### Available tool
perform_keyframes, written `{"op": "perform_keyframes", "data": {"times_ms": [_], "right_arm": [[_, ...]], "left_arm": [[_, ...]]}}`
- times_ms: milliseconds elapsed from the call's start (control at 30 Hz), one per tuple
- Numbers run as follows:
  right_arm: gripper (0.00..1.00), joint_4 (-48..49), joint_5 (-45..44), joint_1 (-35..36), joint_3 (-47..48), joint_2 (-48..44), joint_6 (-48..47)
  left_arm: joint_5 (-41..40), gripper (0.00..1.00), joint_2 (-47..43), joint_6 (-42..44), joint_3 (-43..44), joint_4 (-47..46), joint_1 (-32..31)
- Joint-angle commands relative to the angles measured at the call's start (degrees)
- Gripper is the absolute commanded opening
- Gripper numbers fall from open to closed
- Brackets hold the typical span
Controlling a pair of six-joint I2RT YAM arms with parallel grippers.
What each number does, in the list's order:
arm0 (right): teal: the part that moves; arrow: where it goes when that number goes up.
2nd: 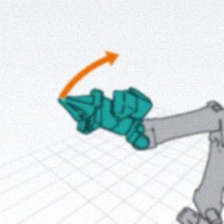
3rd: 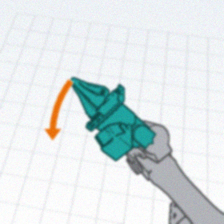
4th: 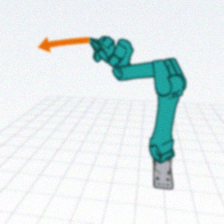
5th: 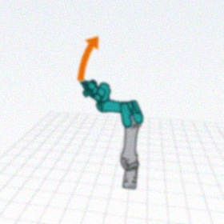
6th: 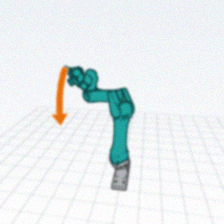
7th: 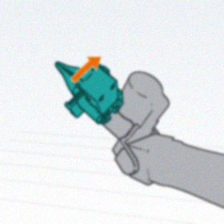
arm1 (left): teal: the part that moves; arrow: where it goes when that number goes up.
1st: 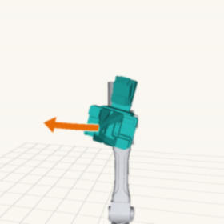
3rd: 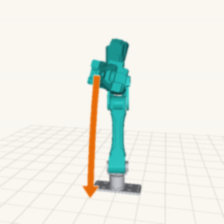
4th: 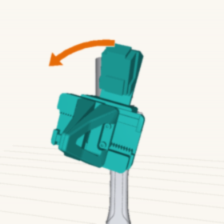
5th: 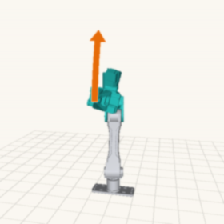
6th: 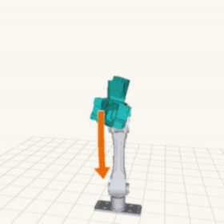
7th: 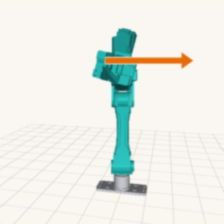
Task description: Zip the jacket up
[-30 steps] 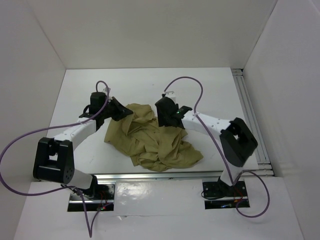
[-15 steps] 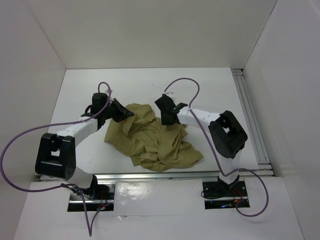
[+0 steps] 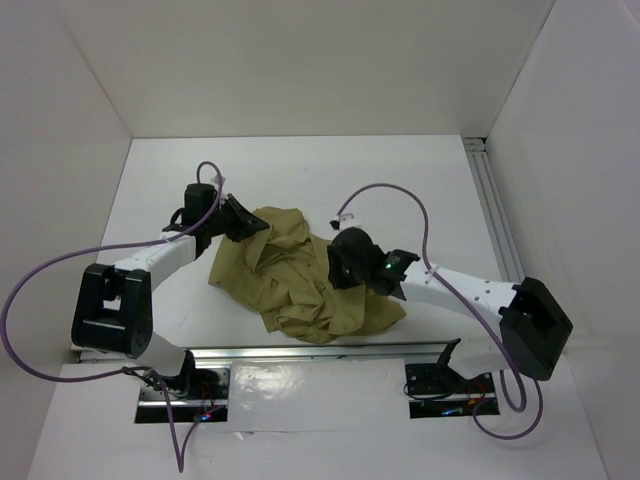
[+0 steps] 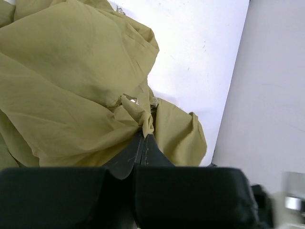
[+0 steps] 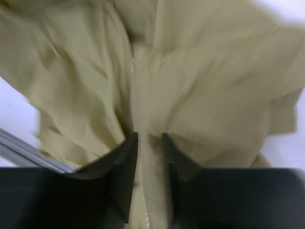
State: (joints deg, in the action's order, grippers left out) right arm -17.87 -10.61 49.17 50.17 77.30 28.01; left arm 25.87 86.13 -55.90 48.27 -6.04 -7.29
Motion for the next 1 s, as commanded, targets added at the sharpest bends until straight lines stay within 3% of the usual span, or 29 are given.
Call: {"op": "perform_keyframes", "data": {"times_ms": [0, 33, 267, 533, 667, 833, 900, 967], "right_arm": [[0.37, 1.5, 4.7, 1.0, -3.5, 2.4, -0.3], [0.42, -0.4, 3.2, 1.5, -3.0, 3.1, -0.3], [0.39, -2.8, -3.3, 1.5, 4.2, 4.0, -2.5], [0.55, -4.6, -5.1, 1.5, 15.2, 16.7, -5.3], [0.55, -4.0, -5.1, 1.5, 15.9, 21.7, -5.9], [0.36, -3.5, -5.6, 1.0, 15.9, 23.7, -5.3], [0.22, -2.9, -6.3, 0.4, 15.2, 21.8, -4.7], [0.2, -1.5, -5.6, 0.4, 13.6, 19.5, -3.5]], "left_arm": [[1.3, 0.0, 0.6, -0.8, 1.3, -2.6, -0.2], [1.8, 0.0, 0.6, -0.8, 1.3, -2.6, -0.7], [1.8, 0.0, 0.6, -0.8, 0.8, -2.6, -1.3], [1.8, 0.0, 0.6, -0.8, 0.2, -2.6, -1.3], [1.8, 0.0, 0.6, -0.3, 0.2, -2.6, -1.3], [1.8, 0.0, 0.6, 0.4, 0.2, -2.6, -1.3], [2.3, 0.0, 0.6, 0.9, -0.5, -3.6, -1.3], [3.0, 0.0, 0.6, 0.9, -1.3, -5.7, -1.3]]}}
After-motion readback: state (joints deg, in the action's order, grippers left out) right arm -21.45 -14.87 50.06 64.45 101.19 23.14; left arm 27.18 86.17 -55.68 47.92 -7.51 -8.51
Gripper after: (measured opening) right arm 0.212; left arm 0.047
